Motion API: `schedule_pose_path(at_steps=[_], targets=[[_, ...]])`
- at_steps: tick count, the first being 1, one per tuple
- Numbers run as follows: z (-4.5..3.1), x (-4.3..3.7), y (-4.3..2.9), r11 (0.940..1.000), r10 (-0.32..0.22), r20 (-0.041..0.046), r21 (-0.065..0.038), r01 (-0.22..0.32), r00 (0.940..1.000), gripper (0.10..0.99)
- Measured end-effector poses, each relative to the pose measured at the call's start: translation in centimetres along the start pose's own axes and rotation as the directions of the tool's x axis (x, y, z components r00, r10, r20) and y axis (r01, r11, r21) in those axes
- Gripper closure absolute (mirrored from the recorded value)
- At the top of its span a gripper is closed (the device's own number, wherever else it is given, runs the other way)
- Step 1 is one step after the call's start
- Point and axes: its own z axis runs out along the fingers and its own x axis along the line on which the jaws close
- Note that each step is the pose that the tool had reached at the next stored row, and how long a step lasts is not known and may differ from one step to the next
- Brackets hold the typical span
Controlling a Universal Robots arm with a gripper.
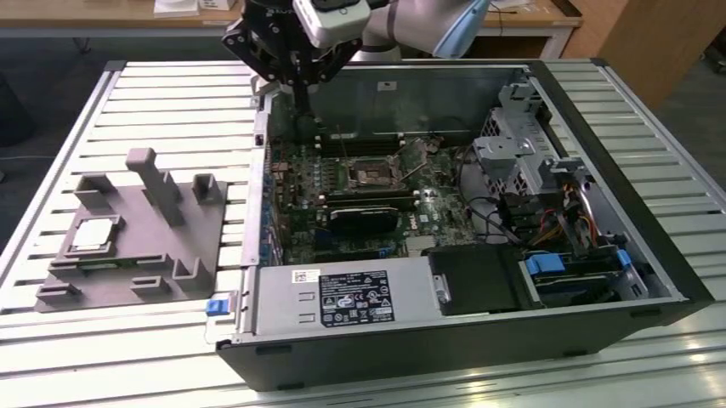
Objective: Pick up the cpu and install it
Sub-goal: 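Reach for the cpu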
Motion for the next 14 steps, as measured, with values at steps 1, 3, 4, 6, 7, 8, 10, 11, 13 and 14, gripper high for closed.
schedule_pose_path(at_steps=[1,3,4,6,7,8,10,11,13,14], targets=[[0.00,0.05,0.00,1.0000,0.000,0.0000,0.000,0.000,1.0000,0.980],[0.01,0.14,-0.01,1.0000,0.000,0.0000,0.000,0.000,1.0000,0.980],[0.01,0.19,-0.02,1.0000,0.000,0.0000,0.000,0.000,1.0000,0.980],[0.01,0.31,-0.03,1.0000,0.000,-0.0001,0.000,0.000,1.0000,0.980],[0.02,0.37,-0.03,1.0000,0.000,0.0000,0.000,0.000,1.0000,0.980],[0.02,0.43,-0.03,1.0000,0.000,0.0000,0.000,0.000,1.0000,0.980],[0.02,0.55,-0.04,1.0000,0.000,0.0000,0.000,0.000,1.0000,0.980],[0.03,0.61,-0.05,1.0000,0.000,0.0000,0.000,0.000,1.0000,0.980],[0.03,0.71,-0.06,1.0000,0.000,-0.0001,0.000,0.000,1.0000,0.980],[0.03,0.75,-0.06,1.0000,0.000,0.0000,0.000,0.000,1.0000,0.980]])
